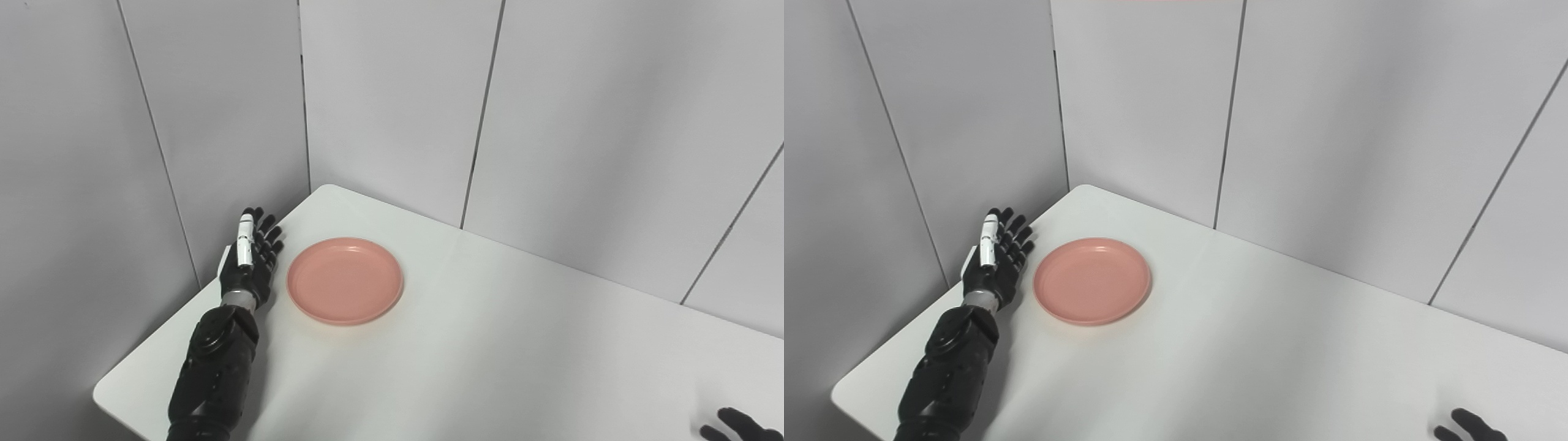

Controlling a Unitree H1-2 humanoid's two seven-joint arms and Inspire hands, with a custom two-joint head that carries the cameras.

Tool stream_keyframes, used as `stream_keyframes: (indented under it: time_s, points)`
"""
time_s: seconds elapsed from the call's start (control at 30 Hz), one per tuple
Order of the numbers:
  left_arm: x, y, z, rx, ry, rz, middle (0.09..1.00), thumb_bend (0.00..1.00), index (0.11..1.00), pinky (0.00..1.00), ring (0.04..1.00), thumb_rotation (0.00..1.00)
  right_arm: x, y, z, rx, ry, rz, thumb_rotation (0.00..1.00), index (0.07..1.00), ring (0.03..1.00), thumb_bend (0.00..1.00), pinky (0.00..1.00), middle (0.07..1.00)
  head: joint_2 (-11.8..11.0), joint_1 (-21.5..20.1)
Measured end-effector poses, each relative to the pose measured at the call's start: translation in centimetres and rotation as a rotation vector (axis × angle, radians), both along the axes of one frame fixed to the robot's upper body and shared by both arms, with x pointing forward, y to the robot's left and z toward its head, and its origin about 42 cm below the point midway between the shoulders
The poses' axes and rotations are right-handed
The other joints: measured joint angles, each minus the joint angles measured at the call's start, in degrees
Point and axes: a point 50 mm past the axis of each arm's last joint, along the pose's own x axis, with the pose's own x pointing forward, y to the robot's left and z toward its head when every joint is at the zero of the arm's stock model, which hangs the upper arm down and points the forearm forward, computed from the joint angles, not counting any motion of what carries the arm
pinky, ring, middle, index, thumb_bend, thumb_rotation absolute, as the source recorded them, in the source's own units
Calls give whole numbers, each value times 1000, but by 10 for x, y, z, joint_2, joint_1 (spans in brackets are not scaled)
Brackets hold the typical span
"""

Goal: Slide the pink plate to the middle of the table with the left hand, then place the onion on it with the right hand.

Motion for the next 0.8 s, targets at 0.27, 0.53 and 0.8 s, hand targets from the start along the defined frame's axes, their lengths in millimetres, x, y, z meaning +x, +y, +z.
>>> stream_keyframes:
  time_s: [0.27, 0.53, 0.8]
  points:
    - [12, 4, -1, 19, 7, -59, 909, 366, 903, 921, 909, 1000, -1, -1, 0, -1, 1, 2, 710, 631, 646, 648, 185, 739, 3, -4]
    - [23, 6, -2, 28, 22, -93, 916, 367, 904, 932, 916, 1000, -1, -1, 0, -3, 1, 3, 718, 633, 654, 671, 202, 749, 5, -7]
    - [26, 3, -4, 28, 7, -131, 914, 358, 901, 924, 911, 1000, -1, -1, -1, -4, 2, 3, 724, 651, 694, 675, 246, 782, 9, -12]
